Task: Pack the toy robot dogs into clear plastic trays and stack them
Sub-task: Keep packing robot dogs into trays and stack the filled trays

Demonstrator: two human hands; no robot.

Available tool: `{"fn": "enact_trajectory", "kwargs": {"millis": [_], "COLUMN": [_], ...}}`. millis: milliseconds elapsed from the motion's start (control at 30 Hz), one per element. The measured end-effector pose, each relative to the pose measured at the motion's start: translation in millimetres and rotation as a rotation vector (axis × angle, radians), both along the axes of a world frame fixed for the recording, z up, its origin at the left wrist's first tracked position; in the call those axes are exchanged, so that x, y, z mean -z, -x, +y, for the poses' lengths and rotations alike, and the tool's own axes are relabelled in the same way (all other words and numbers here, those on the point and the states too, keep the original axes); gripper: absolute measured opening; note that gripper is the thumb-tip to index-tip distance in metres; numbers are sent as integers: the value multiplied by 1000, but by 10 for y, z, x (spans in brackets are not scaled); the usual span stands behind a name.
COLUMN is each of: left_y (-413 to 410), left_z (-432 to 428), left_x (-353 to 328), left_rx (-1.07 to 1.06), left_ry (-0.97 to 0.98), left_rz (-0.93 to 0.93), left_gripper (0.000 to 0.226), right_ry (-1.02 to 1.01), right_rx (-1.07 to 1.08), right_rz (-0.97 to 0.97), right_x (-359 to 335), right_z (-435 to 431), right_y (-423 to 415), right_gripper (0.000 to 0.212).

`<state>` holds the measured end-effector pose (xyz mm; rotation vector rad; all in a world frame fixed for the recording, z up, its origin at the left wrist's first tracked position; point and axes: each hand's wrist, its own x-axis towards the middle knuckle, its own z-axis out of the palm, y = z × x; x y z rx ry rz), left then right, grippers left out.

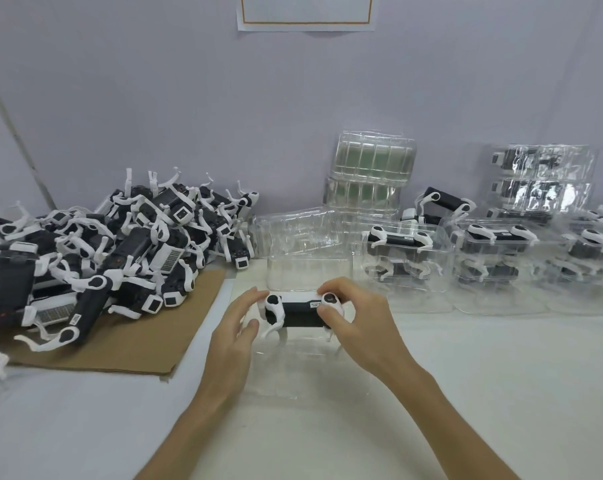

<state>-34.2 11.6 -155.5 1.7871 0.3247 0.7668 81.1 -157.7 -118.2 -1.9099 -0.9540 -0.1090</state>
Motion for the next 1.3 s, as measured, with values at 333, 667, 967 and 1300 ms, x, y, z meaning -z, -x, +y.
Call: {"fn": "enact_trajectory", "kwargs": {"millis": [333, 667, 967, 1300], "left_y": [-4, 72, 27, 39], "left_z": [47, 63, 113, 34], "left_x": [-49, -67, -54, -48], "left_rx": [-17, 20, 200, 43], "left_ry": [-41, 75, 270, 245], "left_rz": [3, 91, 250, 34], "left_gripper": [23, 46, 44, 60], "right_ry": [45, 35, 61, 75], "right_rx": [-9, 11, 17, 146], "right_rz": [37, 57, 108, 469], "right_x": [8, 6, -13, 32], "right_z": [-7, 11, -2, 1], "right_y": [-49, -23, -13, -136], "right_gripper": [10, 11, 9, 76]}}
